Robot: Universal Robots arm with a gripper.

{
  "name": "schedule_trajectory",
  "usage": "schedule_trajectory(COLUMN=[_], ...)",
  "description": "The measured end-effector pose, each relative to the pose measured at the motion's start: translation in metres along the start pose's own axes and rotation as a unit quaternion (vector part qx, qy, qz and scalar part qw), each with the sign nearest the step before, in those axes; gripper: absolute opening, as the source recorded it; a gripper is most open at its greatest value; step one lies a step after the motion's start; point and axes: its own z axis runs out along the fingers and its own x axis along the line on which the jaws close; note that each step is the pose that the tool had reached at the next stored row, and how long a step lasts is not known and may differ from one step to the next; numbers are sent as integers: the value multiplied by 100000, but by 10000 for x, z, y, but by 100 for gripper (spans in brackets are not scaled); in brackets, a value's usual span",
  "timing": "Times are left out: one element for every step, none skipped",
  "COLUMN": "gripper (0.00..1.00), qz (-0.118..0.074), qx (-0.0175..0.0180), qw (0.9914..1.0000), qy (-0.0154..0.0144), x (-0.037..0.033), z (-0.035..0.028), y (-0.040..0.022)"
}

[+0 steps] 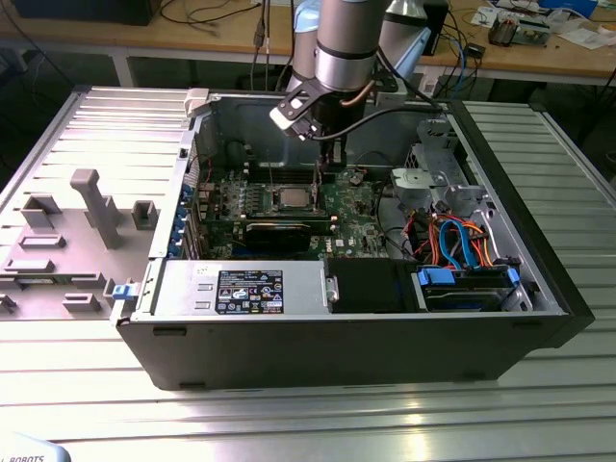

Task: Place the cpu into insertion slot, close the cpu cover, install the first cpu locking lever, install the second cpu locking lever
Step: 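Close the cpu cover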

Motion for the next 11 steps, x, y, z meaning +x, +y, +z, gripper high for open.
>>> schedule_trajectory(gripper=[11, 11, 11, 11, 11, 11, 11, 11, 11, 11, 11], qz=[7, 2, 4, 2, 2, 2, 5, 4, 5, 2, 1], qx=[-4, -4, -3, -5, -5, -2, -4, -3, -3, -3, -3], qw=[100000, 100000, 100000, 100000, 100000, 100000, 100000, 100000, 100000, 100000, 100000], qy=[6, 5, 4, 7, 7, 4, 5, 4, 5, 7, 5], x=[0, 0, 0, 0, 0, 0, 0, 0, 0, 0, 0], z=[1, 0, 0, 1, 1, 0, 1, 1, 1, 1, 1], y=[-6, -7, -10, -21, -30, -36, -43, -49, -54, -58, -64])
